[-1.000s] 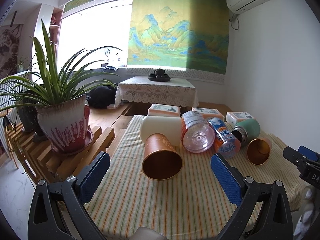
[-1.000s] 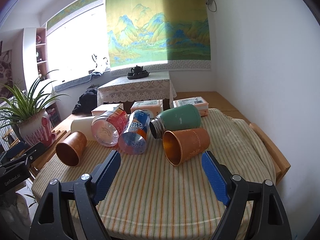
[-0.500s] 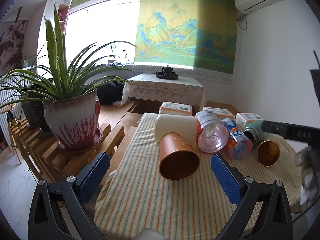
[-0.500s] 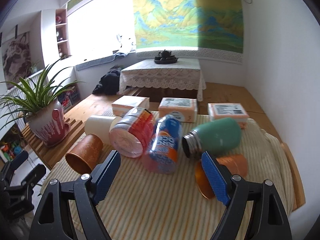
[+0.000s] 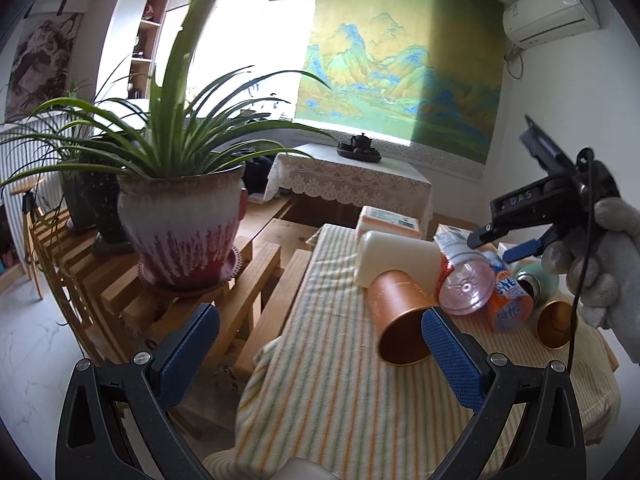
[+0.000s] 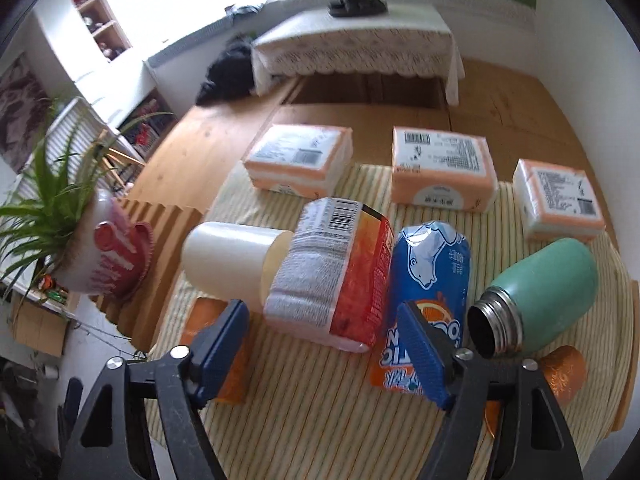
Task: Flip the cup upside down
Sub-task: 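Move the right gripper onto the lying orange-labelled plastic drink tub and close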
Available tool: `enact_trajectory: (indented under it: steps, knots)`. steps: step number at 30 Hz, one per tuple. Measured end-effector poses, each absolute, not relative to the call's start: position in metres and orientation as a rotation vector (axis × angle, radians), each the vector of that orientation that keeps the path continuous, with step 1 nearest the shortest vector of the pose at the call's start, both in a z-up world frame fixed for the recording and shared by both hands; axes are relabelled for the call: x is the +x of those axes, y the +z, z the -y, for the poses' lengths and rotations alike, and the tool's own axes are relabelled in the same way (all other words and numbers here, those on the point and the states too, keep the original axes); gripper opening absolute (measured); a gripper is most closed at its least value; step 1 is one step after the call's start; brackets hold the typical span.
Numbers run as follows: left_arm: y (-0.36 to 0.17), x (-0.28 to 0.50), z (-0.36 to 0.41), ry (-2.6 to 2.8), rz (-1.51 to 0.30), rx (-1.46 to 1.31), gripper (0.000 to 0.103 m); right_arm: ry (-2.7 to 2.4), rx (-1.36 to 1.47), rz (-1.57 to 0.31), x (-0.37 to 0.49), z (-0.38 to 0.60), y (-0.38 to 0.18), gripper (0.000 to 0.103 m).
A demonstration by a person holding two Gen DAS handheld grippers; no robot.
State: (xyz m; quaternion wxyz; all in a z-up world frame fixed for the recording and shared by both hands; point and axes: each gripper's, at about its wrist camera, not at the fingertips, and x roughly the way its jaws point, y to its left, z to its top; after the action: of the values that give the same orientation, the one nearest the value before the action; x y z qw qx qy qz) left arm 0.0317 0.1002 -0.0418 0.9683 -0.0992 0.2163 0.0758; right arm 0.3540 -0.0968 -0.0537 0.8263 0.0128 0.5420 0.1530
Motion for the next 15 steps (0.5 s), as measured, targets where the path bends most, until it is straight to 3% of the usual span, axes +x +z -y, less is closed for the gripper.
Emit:
enact_trajectory:
  steps: [12, 15]
  knots:
    - [-0.054, 0.027, -0.134, 0.191, -0.436, -0.258, 0.102, 0.314, 0.064, -1.277, 0.383, 0.091, -0.073, 0.067]
    - [-0.055, 0.027, -0.131, 0.189, -0.443, -0.261, 0.102, 0.322, 0.046, -1.292, 0.389, 0.087, -0.076, 0.071]
